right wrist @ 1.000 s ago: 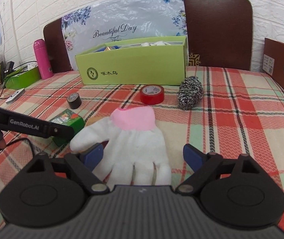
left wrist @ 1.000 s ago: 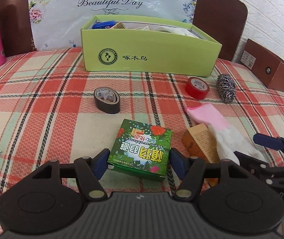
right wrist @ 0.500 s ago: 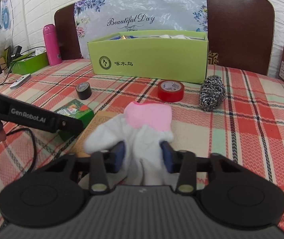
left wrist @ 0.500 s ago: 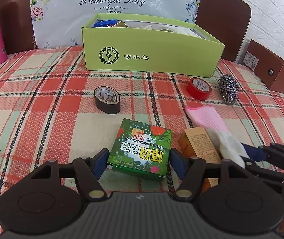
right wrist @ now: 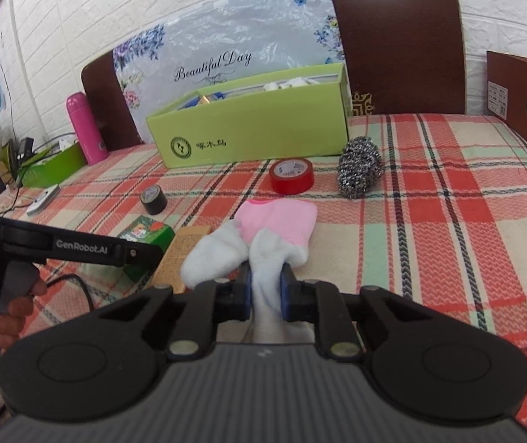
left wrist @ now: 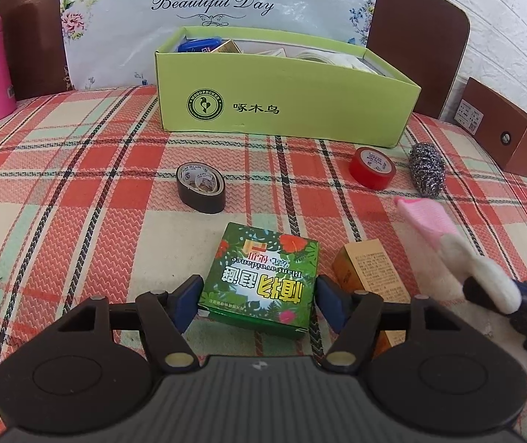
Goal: Organize objects
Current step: 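Grasp the green printed box with the left tool and lift it, then carry the glove and green box into the lime-green box and release both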
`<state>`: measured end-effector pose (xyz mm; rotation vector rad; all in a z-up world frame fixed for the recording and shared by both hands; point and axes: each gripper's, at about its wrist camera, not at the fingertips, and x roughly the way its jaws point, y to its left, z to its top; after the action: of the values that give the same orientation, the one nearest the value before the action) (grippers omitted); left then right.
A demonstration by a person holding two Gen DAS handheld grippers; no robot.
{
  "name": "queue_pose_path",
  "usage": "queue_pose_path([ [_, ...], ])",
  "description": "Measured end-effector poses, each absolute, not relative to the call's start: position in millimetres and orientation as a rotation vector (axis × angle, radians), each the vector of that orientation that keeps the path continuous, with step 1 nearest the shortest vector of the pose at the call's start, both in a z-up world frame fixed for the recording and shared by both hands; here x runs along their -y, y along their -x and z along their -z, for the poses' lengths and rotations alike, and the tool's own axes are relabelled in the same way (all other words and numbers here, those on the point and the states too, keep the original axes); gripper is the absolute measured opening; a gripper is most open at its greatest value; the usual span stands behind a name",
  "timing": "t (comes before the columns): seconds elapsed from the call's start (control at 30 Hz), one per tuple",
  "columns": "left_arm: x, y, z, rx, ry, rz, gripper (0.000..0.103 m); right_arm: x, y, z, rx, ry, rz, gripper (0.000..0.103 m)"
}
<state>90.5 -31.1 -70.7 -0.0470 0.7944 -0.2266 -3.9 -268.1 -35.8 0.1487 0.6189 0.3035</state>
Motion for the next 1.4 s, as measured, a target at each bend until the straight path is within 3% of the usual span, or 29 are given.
queue_pose_path([
  [0.43,28.3,-78.1,43.4,-0.726,0.092,0.269,0.066,265.3,8.4,18.7,-0.567,-0.140,-0.309,0.014],
  [0.9,23.7,-87.2,-22.9,-0.547,0.098,0.317,0.066,261.8,-14.6,-14.3,-0.465,-0.103,-0.323,0.014],
  [1.4,39.4,-177.8,-82.0,-0.398,0.097,0.291,0.066,250.0,-114.9,-76.9,-0.241,-0.021,-0.308,0.014],
])
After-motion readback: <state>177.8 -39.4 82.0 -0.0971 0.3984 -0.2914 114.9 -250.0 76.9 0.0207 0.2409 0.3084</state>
